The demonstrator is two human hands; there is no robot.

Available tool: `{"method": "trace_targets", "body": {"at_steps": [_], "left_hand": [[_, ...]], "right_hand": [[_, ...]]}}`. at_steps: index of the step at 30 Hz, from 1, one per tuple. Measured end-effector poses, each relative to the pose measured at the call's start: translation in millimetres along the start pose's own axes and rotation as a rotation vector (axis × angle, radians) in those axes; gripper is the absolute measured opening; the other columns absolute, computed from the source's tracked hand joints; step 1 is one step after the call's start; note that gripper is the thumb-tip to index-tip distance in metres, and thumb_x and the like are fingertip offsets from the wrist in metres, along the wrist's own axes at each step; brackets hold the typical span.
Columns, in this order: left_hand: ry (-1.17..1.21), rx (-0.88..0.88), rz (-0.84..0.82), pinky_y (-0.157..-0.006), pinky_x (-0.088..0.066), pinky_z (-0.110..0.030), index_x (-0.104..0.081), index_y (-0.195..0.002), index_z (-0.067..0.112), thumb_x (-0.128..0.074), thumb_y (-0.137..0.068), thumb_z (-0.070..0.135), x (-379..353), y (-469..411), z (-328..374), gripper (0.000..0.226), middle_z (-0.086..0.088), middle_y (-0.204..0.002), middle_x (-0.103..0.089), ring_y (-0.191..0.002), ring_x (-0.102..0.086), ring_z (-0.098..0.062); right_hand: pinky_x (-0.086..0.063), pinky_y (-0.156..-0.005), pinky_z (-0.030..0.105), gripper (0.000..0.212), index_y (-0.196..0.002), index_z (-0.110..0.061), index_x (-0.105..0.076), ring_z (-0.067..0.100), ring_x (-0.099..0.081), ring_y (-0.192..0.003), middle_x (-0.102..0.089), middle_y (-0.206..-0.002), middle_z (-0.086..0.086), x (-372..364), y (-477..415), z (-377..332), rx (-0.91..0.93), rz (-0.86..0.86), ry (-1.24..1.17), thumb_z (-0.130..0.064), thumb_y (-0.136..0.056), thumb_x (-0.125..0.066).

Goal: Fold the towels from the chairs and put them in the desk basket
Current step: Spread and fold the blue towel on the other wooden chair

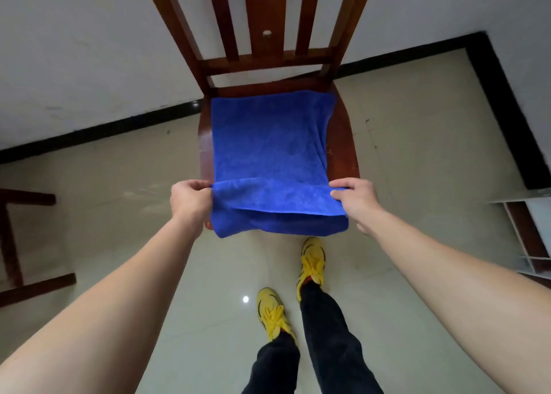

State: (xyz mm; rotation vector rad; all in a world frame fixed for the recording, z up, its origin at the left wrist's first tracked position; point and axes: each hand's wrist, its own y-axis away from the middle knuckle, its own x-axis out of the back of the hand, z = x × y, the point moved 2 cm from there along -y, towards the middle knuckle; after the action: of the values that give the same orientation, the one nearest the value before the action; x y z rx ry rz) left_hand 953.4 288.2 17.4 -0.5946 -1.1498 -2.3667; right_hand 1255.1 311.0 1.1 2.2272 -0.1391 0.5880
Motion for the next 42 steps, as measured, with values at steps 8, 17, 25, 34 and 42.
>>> {"method": "trace_targets", "body": {"at_steps": [8, 17, 25, 34, 42], "left_hand": [[-0.636, -0.304, -0.042, -0.094, -0.046, -0.039, -0.064, -0.117, 0.016, -0.053, -0.086, 0.016, -74, -31, 63, 0.032, -0.012, -0.126, -0.055, -0.114, -0.053, -0.033], [-1.060, -1.001, -0.284, -0.090, -0.039, -0.039, -0.060, -0.121, 0.018, -0.046, -0.089, 0.002, -208, -41, 172, 0.038, -0.008, -0.126, -0.049, -0.115, -0.043, -0.030], [-1.528, -1.266, -0.358, -0.107, -0.025, -0.049, -0.059, -0.117, 0.019, -0.058, -0.084, 0.009, -264, -64, 182, 0.035, -0.013, -0.131, -0.042, -0.126, -0.032, -0.034], [-1.530, -1.531, -0.409, -0.112, -0.019, -0.048, -0.061, -0.111, 0.013, -0.064, -0.080, 0.018, -257, -78, 202, 0.032, -0.009, -0.128, -0.052, -0.136, -0.028, -0.028], [-1.422, -1.531, -0.345, -0.104, -0.030, -0.052, -0.062, -0.099, 0.011, -0.062, -0.080, 0.015, -262, -78, 232, 0.019, -0.015, -0.115, -0.054, -0.117, -0.040, -0.034]], "right_hand": [[-0.043, -0.067, 0.029, 0.028, -0.078, -0.021, -0.070, 0.030, -0.063, -0.087, -0.069, -0.088, 0.002, 5, -48, -3, 0.059, 0.049, 0.510, -0.045, -0.088, -0.058], [-0.050, -0.076, 0.032, 0.038, -0.103, -0.029, -0.065, 0.025, -0.066, -0.096, -0.072, -0.098, -0.003, -14, -84, 15, 0.018, -0.071, 0.465, -0.057, -0.077, -0.066], [-0.032, -0.065, 0.029, 0.021, -0.071, -0.021, -0.048, 0.017, -0.045, -0.078, -0.050, -0.080, -0.006, -36, -74, 15, 0.298, 0.006, 0.411, -0.031, -0.075, -0.066], [-0.028, -0.048, 0.018, 0.039, -0.062, -0.019, -0.041, 0.004, -0.029, -0.045, -0.033, -0.047, -0.014, -29, -77, 20, -0.098, -0.063, -0.381, -0.015, -0.071, -0.078], [-0.048, -0.062, 0.027, 0.008, -0.081, -0.010, -0.070, 0.017, -0.063, -0.066, -0.068, -0.070, 0.001, 20, -97, 33, -0.186, -0.121, -0.318, -0.008, -0.076, -0.075]]}}
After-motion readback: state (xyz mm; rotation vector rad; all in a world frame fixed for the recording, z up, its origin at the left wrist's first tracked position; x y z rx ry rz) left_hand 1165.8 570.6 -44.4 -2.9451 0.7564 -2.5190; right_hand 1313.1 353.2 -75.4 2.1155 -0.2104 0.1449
